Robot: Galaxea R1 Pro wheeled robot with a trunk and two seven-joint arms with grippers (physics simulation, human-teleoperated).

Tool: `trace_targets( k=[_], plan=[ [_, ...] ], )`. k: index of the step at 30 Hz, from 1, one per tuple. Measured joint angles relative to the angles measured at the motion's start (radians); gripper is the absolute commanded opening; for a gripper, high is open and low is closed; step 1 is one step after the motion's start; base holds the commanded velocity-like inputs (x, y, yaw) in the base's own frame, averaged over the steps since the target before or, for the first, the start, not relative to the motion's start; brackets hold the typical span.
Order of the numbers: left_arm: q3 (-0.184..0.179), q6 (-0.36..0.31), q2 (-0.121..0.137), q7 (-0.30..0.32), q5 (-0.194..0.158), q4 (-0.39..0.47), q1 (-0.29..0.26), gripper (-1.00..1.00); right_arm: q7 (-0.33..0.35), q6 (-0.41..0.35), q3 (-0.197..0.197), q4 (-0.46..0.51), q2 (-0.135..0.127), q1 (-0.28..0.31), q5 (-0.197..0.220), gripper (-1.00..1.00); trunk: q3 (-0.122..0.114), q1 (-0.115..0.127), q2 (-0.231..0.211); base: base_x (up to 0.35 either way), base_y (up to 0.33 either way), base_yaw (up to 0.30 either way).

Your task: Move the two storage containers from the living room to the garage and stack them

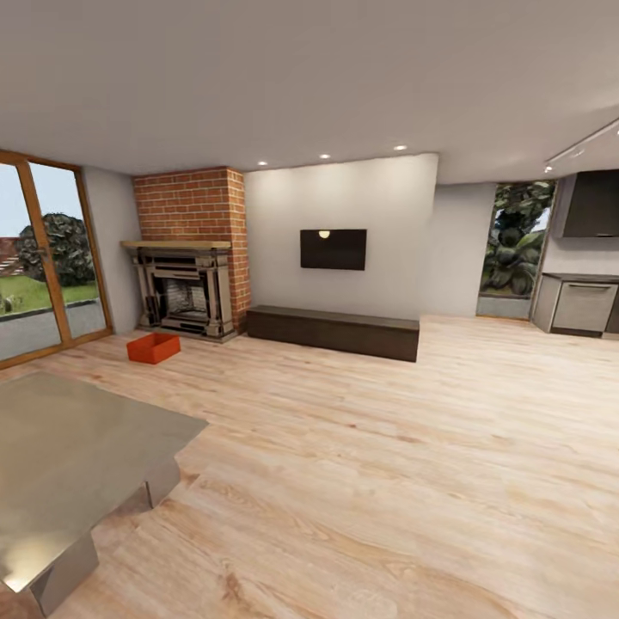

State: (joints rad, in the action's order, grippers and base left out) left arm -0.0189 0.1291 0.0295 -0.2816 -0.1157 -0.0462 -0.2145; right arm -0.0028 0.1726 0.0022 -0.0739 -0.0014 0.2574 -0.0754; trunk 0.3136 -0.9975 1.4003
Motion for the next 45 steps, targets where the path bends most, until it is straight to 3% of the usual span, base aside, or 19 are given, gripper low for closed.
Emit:
trace_targets(
  k=[45],
  plan=[
    [0.0, 0.0, 0.0, 0.0, 0.0, 0.0, 0.0, 1.0, 0.0, 0.0, 0.001, 0.0, -0.004, 0.0, -0.001, 1.0, 0.0, 0.0, 0.0, 0.341, 0.0, 0.0]
  ],
)
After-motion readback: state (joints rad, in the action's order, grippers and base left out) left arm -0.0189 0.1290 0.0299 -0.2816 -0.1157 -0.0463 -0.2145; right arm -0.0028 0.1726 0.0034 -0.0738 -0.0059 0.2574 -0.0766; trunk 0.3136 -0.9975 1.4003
